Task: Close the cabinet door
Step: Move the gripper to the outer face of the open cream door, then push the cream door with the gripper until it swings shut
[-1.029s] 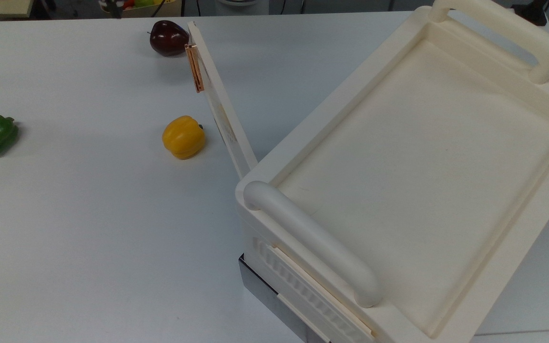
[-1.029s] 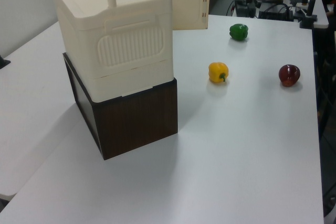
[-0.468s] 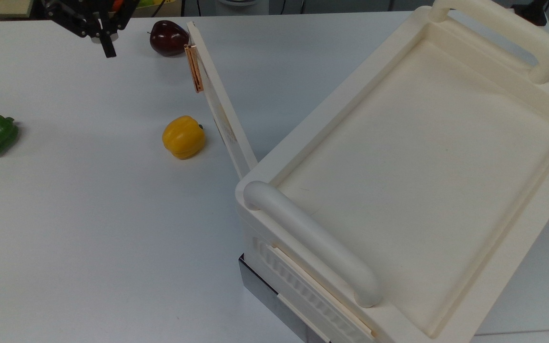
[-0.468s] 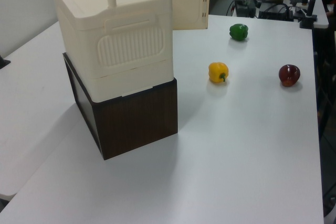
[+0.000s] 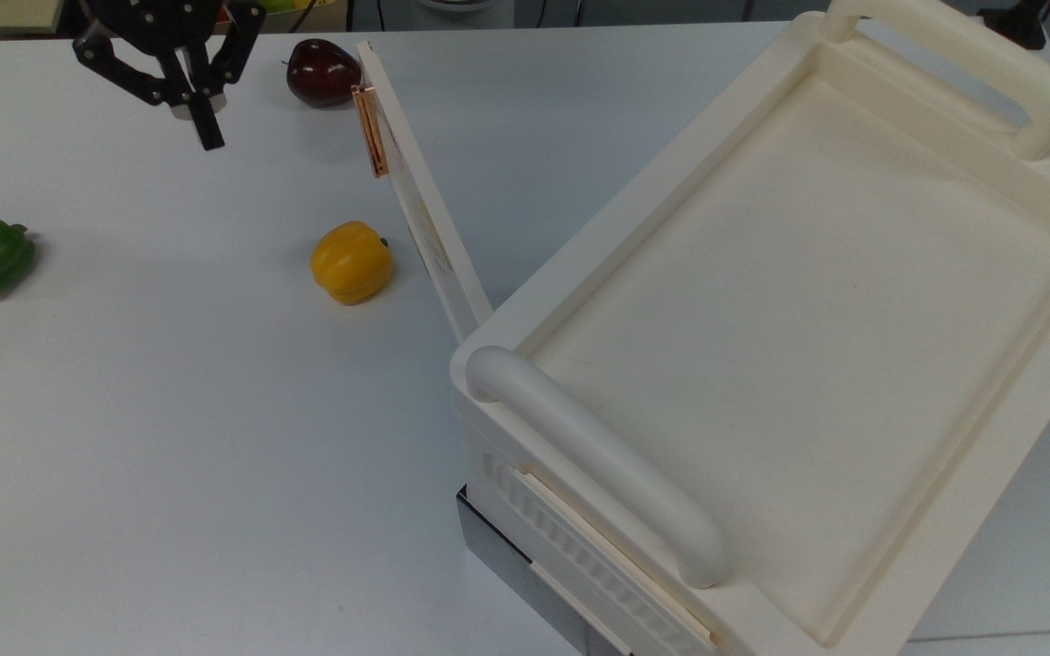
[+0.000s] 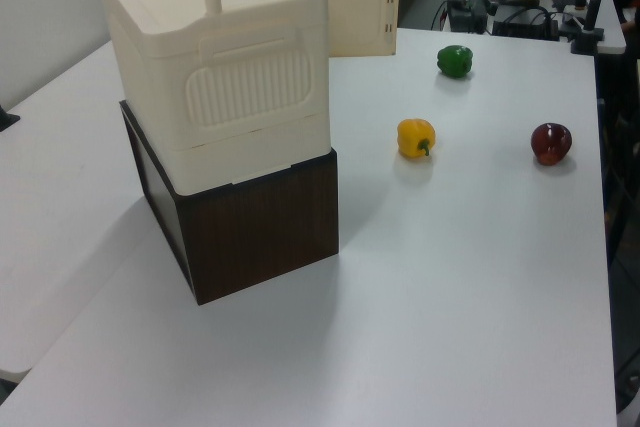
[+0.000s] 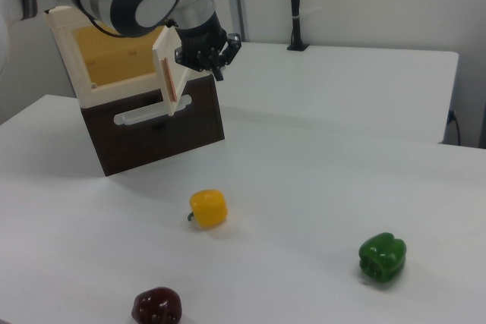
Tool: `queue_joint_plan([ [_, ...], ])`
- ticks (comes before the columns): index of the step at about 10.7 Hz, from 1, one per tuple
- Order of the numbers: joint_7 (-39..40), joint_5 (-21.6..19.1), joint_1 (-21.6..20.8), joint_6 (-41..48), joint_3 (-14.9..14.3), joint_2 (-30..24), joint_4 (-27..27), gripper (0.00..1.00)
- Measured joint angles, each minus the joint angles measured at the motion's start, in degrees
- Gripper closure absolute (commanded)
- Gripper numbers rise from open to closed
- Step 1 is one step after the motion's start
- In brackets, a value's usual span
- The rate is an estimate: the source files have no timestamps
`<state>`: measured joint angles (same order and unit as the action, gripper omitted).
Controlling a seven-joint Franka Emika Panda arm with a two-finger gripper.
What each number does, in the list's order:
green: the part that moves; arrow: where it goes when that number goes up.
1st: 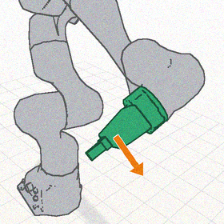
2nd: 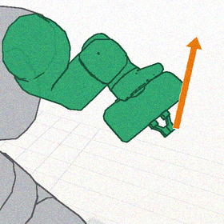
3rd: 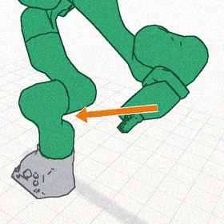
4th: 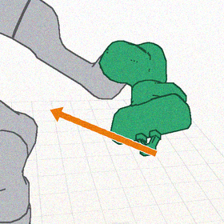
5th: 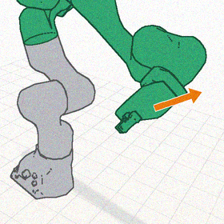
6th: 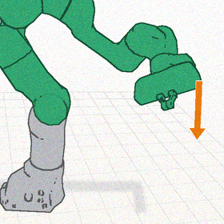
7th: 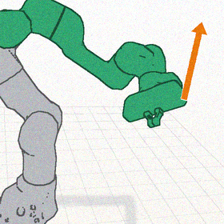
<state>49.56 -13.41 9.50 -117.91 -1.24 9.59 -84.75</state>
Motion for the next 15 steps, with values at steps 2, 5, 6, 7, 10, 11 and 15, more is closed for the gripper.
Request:
queue_joint_plan([
  [2,2.5,-0.9,-0.5,-0.1,0.8,0.5,0.0,1.00],
  [5,3.3,-1.0,-3.0,-1.4,1.4,0.8,0.0,1.00],
  [6,3.3,-1.0,-4.0,-1.8,1.4,0.9,0.0,1.00],
  [7,3.3,-1.0,-4.8,-1.9,1.5,0.9,0.0,1.00],
  [10,3.0,-1.1,-5.6,-1.9,3.3,0.9,0.1,1.00],
  [11,3.0,-1.2,-6.1,-1.9,3.6,0.9,0.1,1.00],
  [15,-0.2,-1.2,-8.6,-1.9,4.3,0.7,0.2,1.00],
])
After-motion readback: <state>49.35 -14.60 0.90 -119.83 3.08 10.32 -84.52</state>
